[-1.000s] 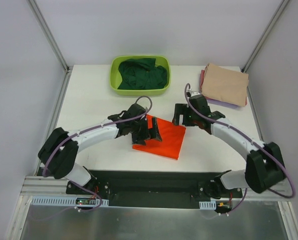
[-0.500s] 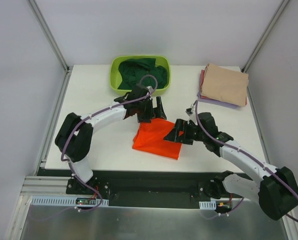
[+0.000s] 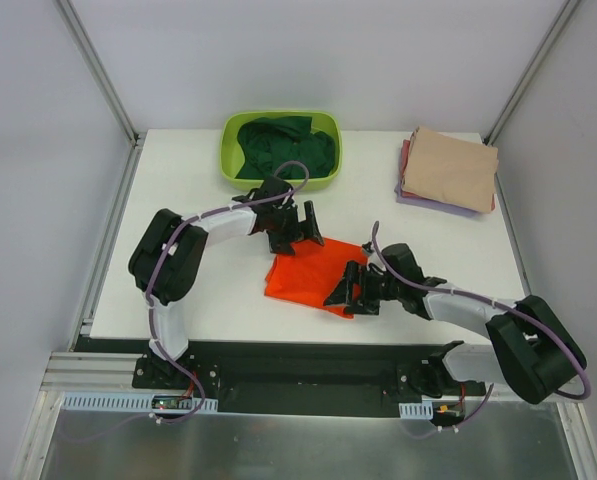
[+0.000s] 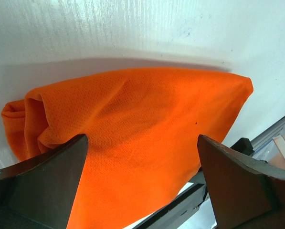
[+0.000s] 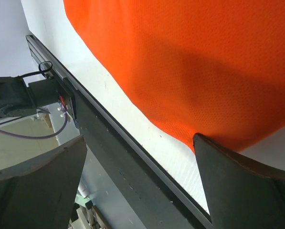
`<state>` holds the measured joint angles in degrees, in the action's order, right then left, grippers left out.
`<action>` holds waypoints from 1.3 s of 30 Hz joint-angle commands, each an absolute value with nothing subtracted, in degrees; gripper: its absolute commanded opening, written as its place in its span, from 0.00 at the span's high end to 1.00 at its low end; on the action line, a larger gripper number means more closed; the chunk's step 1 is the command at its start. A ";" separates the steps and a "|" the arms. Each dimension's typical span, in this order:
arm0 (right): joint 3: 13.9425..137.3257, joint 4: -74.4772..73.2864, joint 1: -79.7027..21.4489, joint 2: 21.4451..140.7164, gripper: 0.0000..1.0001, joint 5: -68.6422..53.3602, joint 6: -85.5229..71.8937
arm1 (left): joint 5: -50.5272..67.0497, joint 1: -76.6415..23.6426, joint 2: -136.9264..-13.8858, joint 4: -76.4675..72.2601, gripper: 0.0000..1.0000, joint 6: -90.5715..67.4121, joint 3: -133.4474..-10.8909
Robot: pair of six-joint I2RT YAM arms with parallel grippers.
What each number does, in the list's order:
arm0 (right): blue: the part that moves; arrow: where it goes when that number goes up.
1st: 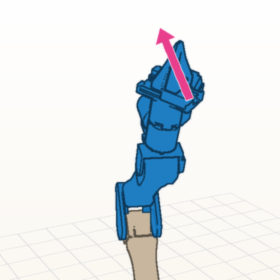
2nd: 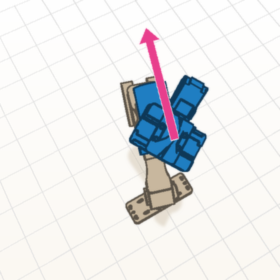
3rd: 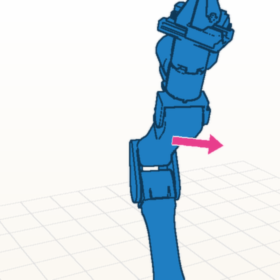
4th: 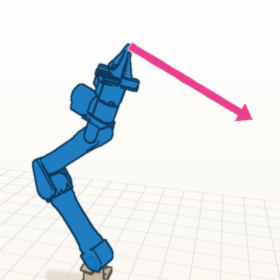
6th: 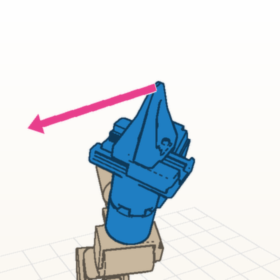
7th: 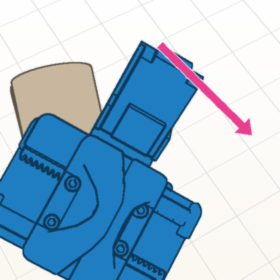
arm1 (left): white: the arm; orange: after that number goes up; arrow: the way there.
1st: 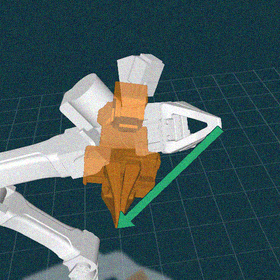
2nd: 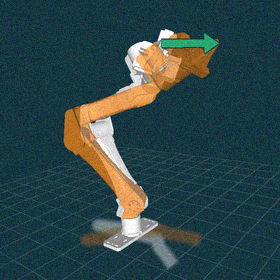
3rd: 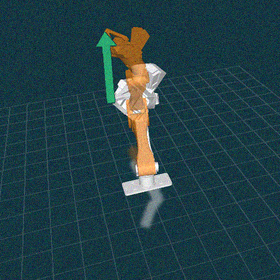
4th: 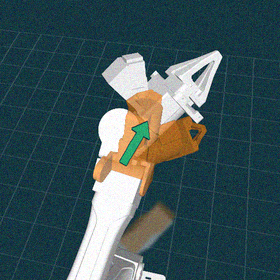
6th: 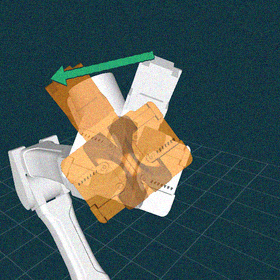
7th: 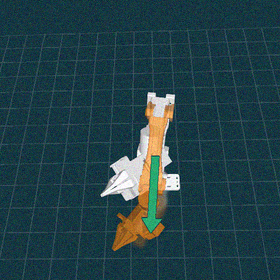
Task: Fold and stack the t-shirts
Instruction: Smooth out wrinkles on the folded tshirt, then put the neatly folded tshirt into the corner of the board with the right arm
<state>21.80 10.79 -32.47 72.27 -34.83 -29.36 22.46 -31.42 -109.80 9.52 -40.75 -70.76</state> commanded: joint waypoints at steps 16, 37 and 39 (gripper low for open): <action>39.97 -24.94 -27.69 53.71 0.04 -22.60 -10.37 | 18.82 -30.06 -87.65 9.40 0.01 -37.44 -66.63; 56.95 -27.68 -32.60 87.70 0.01 -3.17 -18.10 | 2.55 -24.87 -61.97 19.24 0.01 -40.87 -41.05; 58.18 -29.00 -33.83 89.90 0.05 -0.72 -18.72 | 1.41 -24.70 -60.91 20.12 0.01 -40.87 -40.52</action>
<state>54.15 -26.33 -31.51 87.11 -6.28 -16.27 5.43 -25.39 -63.55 18.44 -39.90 -42.04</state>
